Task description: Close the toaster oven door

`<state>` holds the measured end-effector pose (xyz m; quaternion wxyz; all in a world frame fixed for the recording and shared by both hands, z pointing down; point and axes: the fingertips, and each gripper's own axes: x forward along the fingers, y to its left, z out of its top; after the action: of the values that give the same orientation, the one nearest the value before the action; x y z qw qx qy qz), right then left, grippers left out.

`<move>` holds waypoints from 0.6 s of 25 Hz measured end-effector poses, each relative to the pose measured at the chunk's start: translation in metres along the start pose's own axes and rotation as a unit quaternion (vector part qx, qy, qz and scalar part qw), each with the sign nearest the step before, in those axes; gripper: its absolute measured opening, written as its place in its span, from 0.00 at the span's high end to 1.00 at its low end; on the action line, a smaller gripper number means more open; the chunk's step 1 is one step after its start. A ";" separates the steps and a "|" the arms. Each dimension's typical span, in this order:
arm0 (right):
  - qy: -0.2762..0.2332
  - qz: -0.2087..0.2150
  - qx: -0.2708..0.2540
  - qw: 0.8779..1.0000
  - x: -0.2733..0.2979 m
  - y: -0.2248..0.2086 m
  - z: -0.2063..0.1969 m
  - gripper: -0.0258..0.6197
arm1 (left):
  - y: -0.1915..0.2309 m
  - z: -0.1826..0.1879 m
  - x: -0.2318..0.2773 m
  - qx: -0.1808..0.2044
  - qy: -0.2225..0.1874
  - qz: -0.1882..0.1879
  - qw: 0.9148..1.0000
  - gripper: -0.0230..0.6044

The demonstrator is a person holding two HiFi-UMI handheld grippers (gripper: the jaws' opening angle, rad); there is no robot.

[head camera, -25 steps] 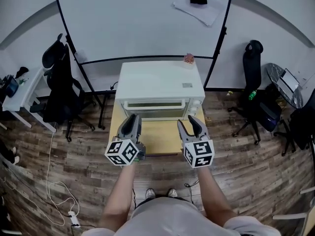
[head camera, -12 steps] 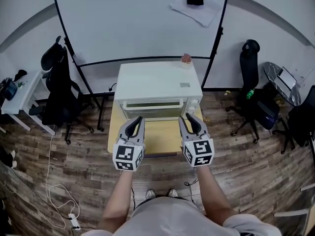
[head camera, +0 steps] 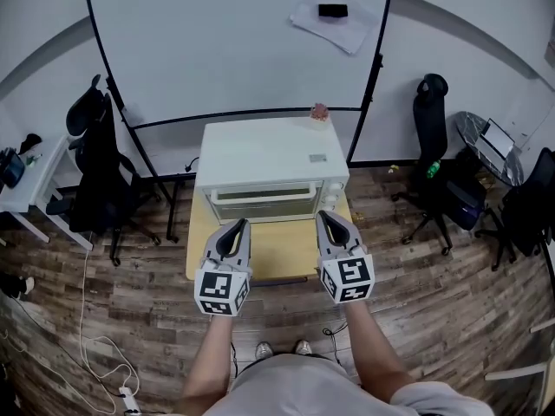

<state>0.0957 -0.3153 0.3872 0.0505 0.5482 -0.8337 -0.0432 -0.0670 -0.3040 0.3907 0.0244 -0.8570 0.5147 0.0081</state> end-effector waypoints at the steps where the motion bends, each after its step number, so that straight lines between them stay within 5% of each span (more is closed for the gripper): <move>1: -0.001 0.000 -0.002 1.000 0.000 -0.001 0.001 0.96 | 0.001 0.002 0.000 0.001 -0.003 0.001 1.000 0.93; 15: -0.020 -0.007 -0.001 1.000 -0.001 -0.019 0.020 0.96 | 0.015 0.013 0.004 -0.020 -0.018 0.016 1.000 0.93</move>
<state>0.1112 -0.3212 0.3645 0.0337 0.5531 -0.8306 -0.0554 -0.0784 -0.3143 0.3770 0.0163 -0.8487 0.5275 0.0342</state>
